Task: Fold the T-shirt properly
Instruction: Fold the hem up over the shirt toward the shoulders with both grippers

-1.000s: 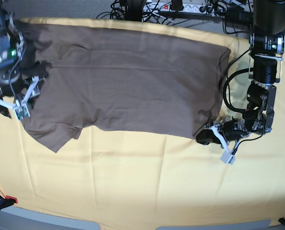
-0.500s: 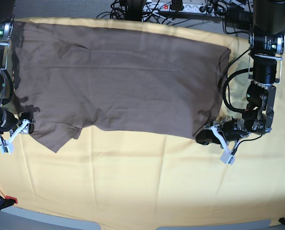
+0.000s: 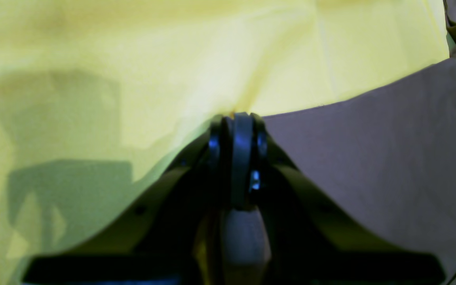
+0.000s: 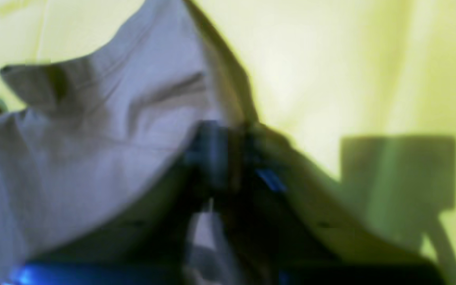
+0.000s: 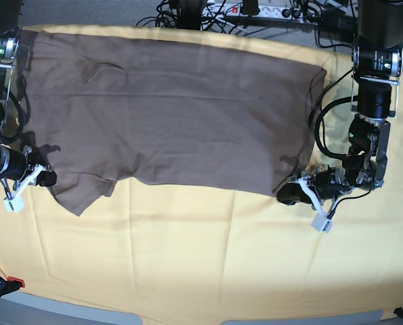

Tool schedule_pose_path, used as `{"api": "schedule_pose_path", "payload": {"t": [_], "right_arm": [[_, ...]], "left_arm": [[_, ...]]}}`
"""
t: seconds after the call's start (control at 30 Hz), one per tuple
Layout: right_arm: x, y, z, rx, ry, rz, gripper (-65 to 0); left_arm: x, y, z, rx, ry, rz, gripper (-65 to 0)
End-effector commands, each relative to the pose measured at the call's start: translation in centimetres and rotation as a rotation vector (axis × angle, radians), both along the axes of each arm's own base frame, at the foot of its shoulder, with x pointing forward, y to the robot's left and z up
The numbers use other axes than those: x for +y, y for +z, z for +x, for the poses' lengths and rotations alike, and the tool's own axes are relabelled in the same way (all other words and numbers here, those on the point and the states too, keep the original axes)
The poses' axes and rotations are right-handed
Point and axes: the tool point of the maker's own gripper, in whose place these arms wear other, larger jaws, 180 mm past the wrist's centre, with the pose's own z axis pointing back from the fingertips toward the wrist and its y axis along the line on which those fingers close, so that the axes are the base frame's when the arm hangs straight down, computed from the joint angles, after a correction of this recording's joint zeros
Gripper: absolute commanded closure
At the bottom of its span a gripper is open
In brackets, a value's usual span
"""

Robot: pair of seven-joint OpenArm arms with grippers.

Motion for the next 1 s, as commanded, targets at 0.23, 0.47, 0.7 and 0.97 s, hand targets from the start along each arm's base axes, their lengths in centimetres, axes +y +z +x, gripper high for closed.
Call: {"api": "schedule_pose_path", "payload": {"t": [0.23, 0.47, 0.7, 0.97], "right_arm": [[-4.1, 3.0, 3.2, -0.126, -0.107, -0.168, 0.0], [-5.8, 5.6, 5.5, -0.176, -0.149, -0.263, 0.0], [-5.8, 7.4, 6.8, -0.219, -0.153, -0.263, 0.0], [-3.5, 6.7, 5.7, -0.174, -0.016, -0.214, 0.0]], "left_arm": [[0.8, 2.3, 1.7, -0.074, 0.024, 0.003, 0.0], [1.5, 5.1, 4.2, -0.19, 0.04, 0.051, 0.0], [1.2, 9.1, 6.8, -0.297, 0.043, 0.059, 0.0], [-1.5, 8.3, 4.7, -0.223, -0.072, -0.044, 0.0]]}}
